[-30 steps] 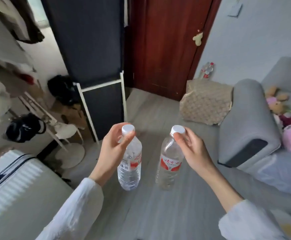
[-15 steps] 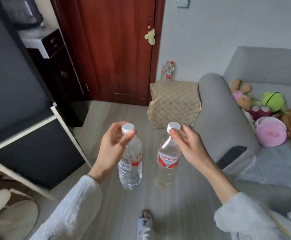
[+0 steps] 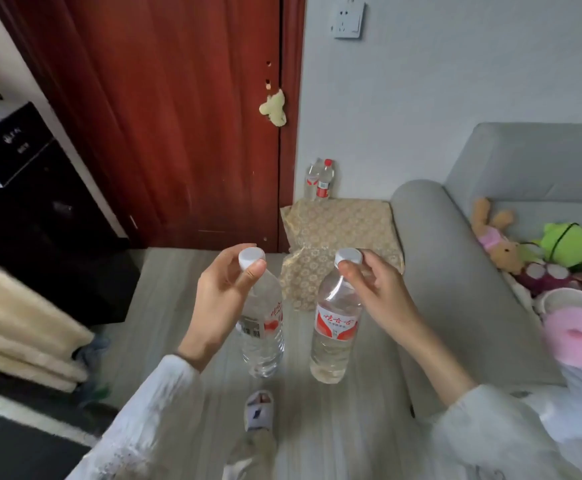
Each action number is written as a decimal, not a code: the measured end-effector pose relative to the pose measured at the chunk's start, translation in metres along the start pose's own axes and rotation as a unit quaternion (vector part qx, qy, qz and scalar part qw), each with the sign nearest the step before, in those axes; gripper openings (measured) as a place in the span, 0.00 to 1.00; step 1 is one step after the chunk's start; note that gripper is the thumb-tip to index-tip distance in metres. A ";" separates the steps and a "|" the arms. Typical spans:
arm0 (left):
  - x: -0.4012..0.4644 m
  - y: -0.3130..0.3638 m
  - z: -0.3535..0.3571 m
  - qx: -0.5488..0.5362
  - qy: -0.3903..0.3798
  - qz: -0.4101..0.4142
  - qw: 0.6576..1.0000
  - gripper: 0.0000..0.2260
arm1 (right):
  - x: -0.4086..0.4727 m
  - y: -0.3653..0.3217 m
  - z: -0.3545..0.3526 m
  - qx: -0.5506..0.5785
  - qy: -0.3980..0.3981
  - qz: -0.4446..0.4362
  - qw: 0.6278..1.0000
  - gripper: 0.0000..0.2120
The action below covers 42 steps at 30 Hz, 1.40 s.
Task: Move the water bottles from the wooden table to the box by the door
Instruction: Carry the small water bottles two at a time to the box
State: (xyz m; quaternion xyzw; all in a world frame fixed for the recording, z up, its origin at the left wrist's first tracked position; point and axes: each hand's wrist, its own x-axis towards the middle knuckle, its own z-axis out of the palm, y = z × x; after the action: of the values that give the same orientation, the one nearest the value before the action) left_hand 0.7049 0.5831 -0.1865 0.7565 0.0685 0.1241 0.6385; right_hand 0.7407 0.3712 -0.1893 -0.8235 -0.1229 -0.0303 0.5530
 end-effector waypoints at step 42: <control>0.720 -0.211 0.438 0.369 -0.175 -0.118 0.905 0.16 | 0.723 0.436 -0.124 -0.198 -0.057 0.248 0.947 0.15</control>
State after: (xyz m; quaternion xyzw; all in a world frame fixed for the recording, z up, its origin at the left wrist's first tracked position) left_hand 1.5280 0.3927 -0.3897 0.9341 0.0850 -0.1204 0.3251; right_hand 1.5540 0.2228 -0.4009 -0.9213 0.0621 0.1314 0.3607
